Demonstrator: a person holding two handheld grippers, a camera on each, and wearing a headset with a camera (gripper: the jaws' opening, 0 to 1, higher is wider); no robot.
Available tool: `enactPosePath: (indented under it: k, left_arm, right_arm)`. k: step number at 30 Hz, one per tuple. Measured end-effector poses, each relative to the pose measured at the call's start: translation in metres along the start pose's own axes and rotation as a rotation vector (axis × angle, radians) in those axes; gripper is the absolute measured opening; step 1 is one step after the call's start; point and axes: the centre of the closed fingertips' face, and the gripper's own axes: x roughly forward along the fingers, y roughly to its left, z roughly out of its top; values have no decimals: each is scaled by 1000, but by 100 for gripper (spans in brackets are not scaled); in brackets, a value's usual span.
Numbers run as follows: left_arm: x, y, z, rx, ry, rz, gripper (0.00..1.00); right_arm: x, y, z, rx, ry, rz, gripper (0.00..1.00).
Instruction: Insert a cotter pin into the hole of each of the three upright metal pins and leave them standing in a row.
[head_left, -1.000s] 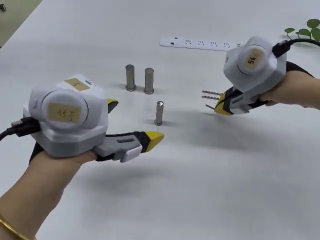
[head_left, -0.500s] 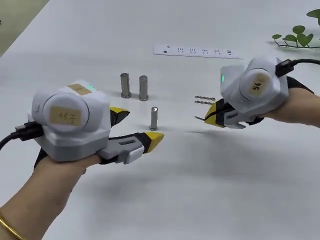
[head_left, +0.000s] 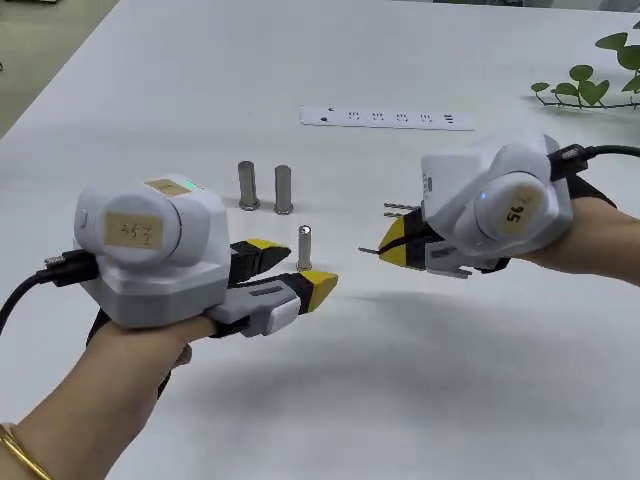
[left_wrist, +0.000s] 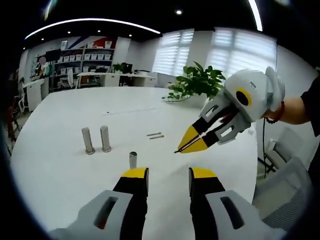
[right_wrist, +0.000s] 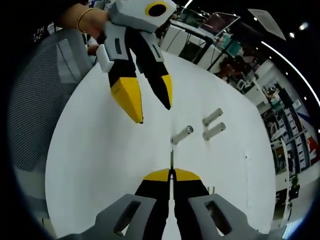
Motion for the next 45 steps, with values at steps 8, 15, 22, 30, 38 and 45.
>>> enactPosePath:
  k: [8, 15, 22, 30, 38, 45]
  left_arm:
    - [1, -11, 6, -96, -31, -52, 21]
    - [1, -19, 13, -160, -78, -89, 14]
    - [-1, -21, 19, -192, -113, -97, 7]
    - [-1, -17, 21, -223, -145, -88, 0]
    - [-1, -17, 20, -254, -151, -92, 0]
    - [1, -16, 20, -312, -152, -100, 0]
  right_arm:
    - [-5, 5, 19, -61, -44, -3, 0]
    - [-12, 7, 30, -85, -75, -15, 0]
    - [-17, 7, 42, -98, -107, -23, 0]
    - [-18, 9, 49, -101, -126, -25, 0]
    - [-18, 8, 51, -95, -134, -36, 0]
    - [-19, 7, 52, -95, -138, -39, 0]
